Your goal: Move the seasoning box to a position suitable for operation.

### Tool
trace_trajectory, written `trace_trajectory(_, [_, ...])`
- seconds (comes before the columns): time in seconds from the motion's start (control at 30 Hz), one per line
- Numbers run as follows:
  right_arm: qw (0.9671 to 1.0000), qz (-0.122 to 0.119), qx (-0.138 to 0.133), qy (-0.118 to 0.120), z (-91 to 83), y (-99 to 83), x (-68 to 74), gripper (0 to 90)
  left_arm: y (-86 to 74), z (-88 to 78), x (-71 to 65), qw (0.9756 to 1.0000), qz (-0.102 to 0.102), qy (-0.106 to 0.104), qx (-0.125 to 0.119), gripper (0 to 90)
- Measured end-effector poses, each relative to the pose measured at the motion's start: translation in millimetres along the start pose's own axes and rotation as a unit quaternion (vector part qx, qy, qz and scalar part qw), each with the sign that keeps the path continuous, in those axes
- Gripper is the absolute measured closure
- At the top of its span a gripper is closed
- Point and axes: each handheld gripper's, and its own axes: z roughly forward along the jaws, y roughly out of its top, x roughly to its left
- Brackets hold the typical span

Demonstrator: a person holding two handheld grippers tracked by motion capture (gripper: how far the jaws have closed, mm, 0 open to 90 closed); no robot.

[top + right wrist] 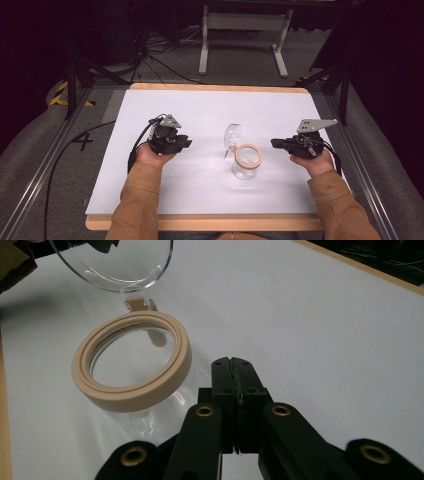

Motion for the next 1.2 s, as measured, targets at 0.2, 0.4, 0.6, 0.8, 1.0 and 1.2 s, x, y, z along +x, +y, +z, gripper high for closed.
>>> trace_trajectory(0.2, [1.0, 0.001, 0.001, 0.004, 1.1, -0.5, 0.1, 89.3, 3.3, -1.5, -4.5, 1.0, 0.005, -0.007, 0.0, 68.2])
trace_trajectory(0.4, [1.0, 0.003, 0.001, 0.005, 1.8, -1.8, -1.2, 89.2, 6.8, -4.1, -9.0, 0.9999, 0.011, -0.011, -0.004, 65.7])
trace_trajectory(0.6, [0.9999, 0.004, 0.003, 0.01, 4.1, -2.3, -0.8, 89.2, 8.9, -8.3, -11.5, 0.9997, 0.014, -0.017, -0.004, 64.8])
trace_trajectory(0.8, [0.9997, 0.005, 0.014, 0.018, 12.5, -4.7, 0.6, 89.2, 12.1, -13.4, -16.8, 0.9992, 0.015, -0.029, -0.023, 62.8])
trace_trajectory(1.0, [0.9991, 0.005, 0.031, 0.028, 25.6, -8.3, 3.5, 89.2, 15.2, -17.6, -20.5, 0.999, 0.018, -0.032, -0.025, 62.9])
trace_trajectory(1.2, [0.9983, 0.004, 0.045, 0.036, 36.6, -11.7, 6.0, 89.2, 16.1, -18.4, -21.4, 0.9991, 0.018, -0.032, -0.02, 62.8])
